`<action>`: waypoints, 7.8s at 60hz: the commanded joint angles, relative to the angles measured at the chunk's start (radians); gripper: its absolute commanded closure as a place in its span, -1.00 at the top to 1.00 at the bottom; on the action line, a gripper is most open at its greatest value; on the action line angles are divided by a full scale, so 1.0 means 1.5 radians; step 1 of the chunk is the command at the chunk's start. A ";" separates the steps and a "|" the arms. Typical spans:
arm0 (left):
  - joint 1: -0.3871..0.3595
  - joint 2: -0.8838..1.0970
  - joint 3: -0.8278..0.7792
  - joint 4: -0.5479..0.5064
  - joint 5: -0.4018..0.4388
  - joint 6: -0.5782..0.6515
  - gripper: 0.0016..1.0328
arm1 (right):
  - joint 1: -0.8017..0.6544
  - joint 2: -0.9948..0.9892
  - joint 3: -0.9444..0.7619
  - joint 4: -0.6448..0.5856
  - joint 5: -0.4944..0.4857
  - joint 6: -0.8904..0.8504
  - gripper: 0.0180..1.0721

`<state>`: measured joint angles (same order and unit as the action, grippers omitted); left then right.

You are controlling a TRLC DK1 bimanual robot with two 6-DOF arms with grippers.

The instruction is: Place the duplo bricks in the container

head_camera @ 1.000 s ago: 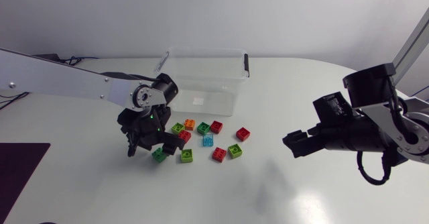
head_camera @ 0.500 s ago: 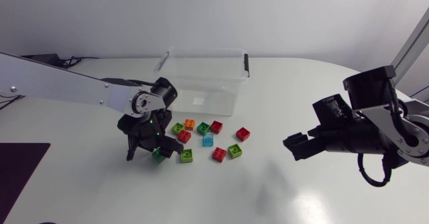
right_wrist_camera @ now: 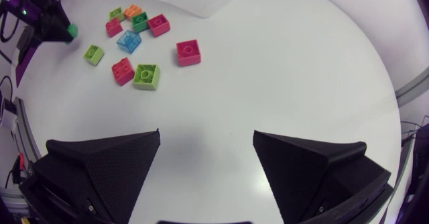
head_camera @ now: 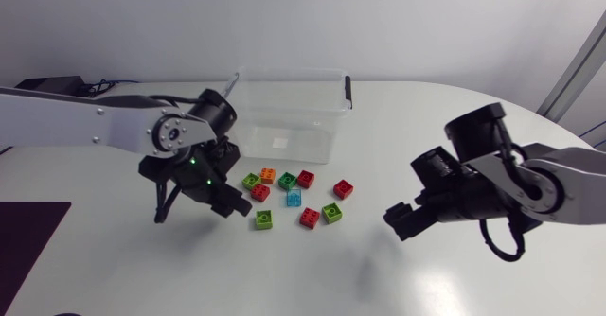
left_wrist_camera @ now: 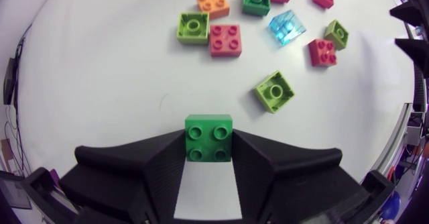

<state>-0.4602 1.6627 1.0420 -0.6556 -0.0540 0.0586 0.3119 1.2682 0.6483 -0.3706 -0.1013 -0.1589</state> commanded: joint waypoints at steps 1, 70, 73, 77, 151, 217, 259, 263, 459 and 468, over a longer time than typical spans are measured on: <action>0.002 -0.047 0.042 -0.012 0.008 0.022 -0.33 | 0.023 0.066 0.044 0.000 -0.002 -0.012 0.91; 0.100 0.213 0.446 0.128 0.134 0.012 0.16 | 0.071 0.410 0.239 0.135 0.012 -0.024 -0.42; 0.103 0.218 0.453 0.128 0.132 0.006 0.40 | 0.071 0.388 0.227 0.135 0.024 -0.026 -0.42; 0.105 0.217 0.456 0.128 0.129 0.001 0.62 | 0.071 0.346 0.218 0.122 0.027 -0.026 -0.43; -0.021 -0.097 -0.050 0.112 0.161 0.190 0.68 | 0.097 0.470 0.714 -0.044 0.062 0.022 -0.35; -0.047 0.155 0.000 0.160 0.154 0.421 0.00 | 0.157 0.152 0.177 -0.001 0.020 0.014 0.77; -0.041 0.064 -0.047 0.160 0.183 0.409 -0.37 | 0.197 0.318 0.176 0.056 0.058 0.056 0.77; -0.043 0.061 -0.050 0.170 0.183 0.410 -0.36 | 0.199 0.326 0.180 0.062 0.063 0.058 0.77; 0.024 -0.138 0.033 0.016 0.224 0.565 -0.62 | 0.189 0.405 0.247 0.050 0.076 0.098 0.14; 0.043 -0.192 0.053 0.049 0.224 0.491 -0.61 | 0.192 0.408 0.248 0.050 0.077 0.105 -0.35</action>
<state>-0.4110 1.4158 1.1107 -0.6048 0.2703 0.8730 0.5983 1.8572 1.0035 -0.2874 0.0055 -0.0284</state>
